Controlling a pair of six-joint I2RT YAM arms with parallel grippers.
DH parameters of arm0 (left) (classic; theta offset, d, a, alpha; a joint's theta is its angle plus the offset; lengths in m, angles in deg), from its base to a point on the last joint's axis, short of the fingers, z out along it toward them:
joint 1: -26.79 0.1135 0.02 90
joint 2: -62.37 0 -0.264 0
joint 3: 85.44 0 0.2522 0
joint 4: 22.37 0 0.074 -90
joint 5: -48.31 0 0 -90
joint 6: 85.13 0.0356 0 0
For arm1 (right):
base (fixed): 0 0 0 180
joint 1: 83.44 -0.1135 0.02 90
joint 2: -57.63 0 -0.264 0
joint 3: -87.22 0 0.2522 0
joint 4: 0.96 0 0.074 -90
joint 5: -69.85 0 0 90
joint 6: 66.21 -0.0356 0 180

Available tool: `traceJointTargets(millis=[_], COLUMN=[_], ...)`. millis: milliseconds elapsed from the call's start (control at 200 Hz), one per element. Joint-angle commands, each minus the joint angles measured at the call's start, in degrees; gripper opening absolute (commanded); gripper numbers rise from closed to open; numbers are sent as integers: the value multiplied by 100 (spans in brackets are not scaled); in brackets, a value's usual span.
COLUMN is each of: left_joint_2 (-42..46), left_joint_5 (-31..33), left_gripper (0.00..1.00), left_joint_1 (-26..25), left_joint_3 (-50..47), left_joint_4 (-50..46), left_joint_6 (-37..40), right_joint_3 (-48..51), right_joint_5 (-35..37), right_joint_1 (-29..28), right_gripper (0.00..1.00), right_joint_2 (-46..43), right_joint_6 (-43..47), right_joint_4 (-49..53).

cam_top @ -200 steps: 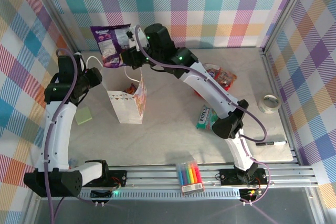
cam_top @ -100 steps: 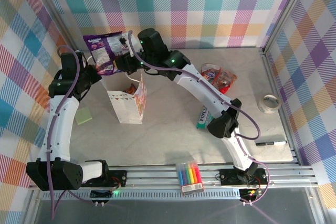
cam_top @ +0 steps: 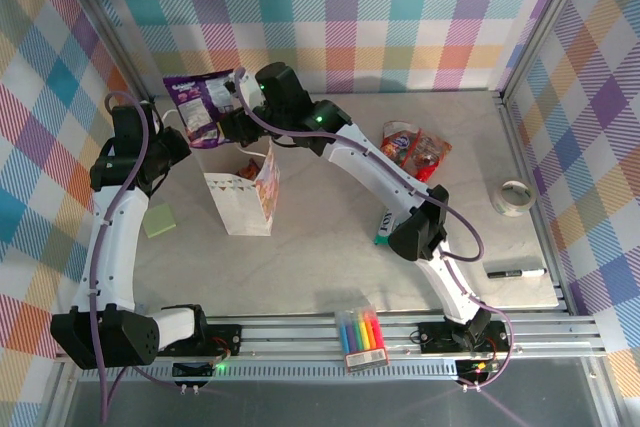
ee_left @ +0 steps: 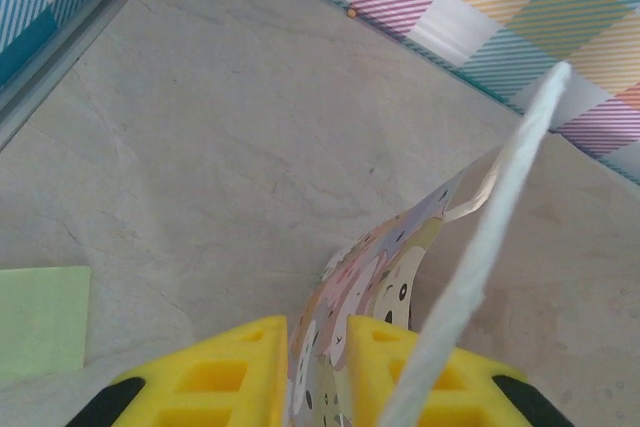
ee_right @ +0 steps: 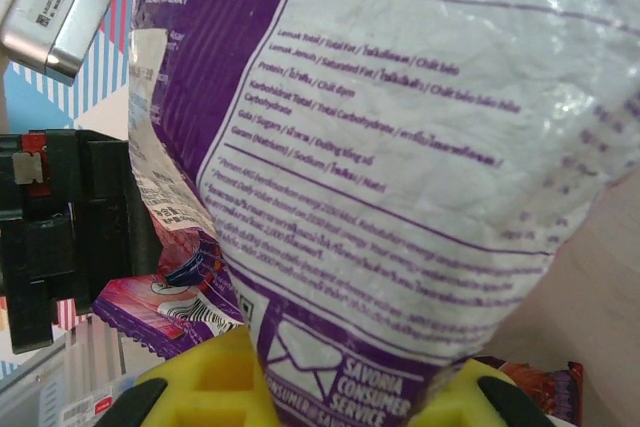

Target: Place the snacks into the paper bag

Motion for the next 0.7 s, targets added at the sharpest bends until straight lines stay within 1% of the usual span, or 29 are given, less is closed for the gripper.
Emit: traceJointTargets(millis=[0, 145, 280, 410, 575, 695], left_joint_2=[34, 35, 60, 105, 122, 174], left_joint_5=[-118, -137, -104, -117, -209, -242], left_gripper=[22, 22, 21, 21, 20, 20], left_joint_1=[89, 89, 98, 107, 102, 107], left_joint_3=[-49, -94, -105, -117, -160, -192], left_joint_4=[47, 26, -6, 21, 38, 73], left_joint_6=[-53, -51, -48, -64, -85, -108], right_joint_3=[-349, -356, -464, -472, -162, -156], right_joint_5=[84, -174, -20, -70, 18, -29], right_joint_1=[-41, -52, -90, -144, -248, -332], right_gripper=[9, 9, 8, 8, 8, 9], right_joint_2=[-63, -122, -270, -523, -871, -966], right_joint_6=[32, -181, -337, -417, -385, -361], right_joint_4=[-220, -320, -299, -184, -94, -77])
